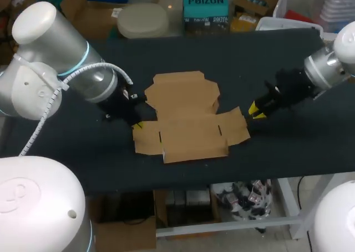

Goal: Assemble the packaging by folding the flat box into shape, placing the metal phone stand inside, and closing the box properly

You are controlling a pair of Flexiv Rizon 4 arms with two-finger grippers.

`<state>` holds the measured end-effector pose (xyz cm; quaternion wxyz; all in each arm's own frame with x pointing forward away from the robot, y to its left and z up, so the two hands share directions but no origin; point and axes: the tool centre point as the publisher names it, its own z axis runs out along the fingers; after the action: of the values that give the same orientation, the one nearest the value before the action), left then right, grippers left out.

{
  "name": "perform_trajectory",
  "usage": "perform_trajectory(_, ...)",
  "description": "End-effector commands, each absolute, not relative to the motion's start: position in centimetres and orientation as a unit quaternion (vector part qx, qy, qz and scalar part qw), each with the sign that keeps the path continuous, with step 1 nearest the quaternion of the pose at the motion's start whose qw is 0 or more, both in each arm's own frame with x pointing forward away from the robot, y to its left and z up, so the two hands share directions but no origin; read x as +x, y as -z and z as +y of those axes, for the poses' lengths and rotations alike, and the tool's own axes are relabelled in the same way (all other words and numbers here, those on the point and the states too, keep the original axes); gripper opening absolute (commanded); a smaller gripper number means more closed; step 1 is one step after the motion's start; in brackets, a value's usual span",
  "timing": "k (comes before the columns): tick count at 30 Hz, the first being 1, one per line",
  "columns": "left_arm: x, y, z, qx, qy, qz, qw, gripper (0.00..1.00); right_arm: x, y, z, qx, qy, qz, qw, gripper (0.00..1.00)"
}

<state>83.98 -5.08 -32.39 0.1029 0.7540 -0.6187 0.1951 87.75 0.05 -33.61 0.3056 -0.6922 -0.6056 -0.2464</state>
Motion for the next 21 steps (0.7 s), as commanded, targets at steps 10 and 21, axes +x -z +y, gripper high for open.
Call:
perform_trajectory(10, 86.8, 30.4, -1.9, 0.740, -0.205, -0.631, 0.111, 1.00, 90.9, 32.1, -1.1, -0.637, 0.230, -0.654, 0.338, 1.00)
perform_trajectory(21, 87.4, 29.6, -0.6, 0.724, -0.223, -0.641, 0.125, 1.00, 91.2, 32.0, -1.3, -0.637, 0.229, -0.654, 0.339, 1.00)
